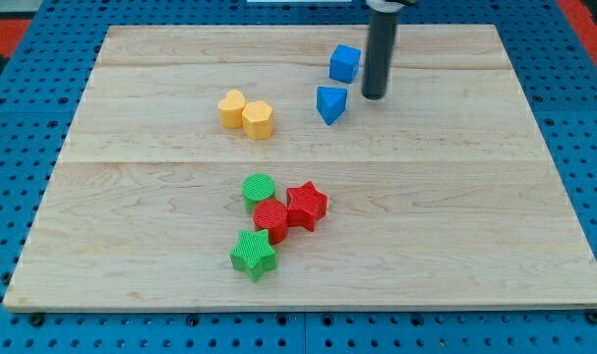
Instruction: Slide blue triangle towards yellow heart
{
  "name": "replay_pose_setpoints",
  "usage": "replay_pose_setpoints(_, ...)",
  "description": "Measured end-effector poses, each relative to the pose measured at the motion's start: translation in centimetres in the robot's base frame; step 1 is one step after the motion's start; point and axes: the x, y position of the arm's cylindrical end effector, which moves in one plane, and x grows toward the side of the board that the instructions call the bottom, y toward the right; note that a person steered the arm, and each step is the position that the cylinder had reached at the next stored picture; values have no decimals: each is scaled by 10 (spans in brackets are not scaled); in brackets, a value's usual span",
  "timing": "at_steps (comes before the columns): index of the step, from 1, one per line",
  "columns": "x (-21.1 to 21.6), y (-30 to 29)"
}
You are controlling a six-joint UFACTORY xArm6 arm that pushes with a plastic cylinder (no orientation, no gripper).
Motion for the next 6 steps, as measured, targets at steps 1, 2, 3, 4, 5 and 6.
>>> replay_pose_setpoints(1,19,-42)
replay_pose_setpoints(2,11,-85)
replay_pose_setpoints(3,-12,-86)
replay_pose_setpoints(4,-17,-128)
replay_pose_setpoints(5,-19,-124)
replay_pose_setpoints(6,-12,-24)
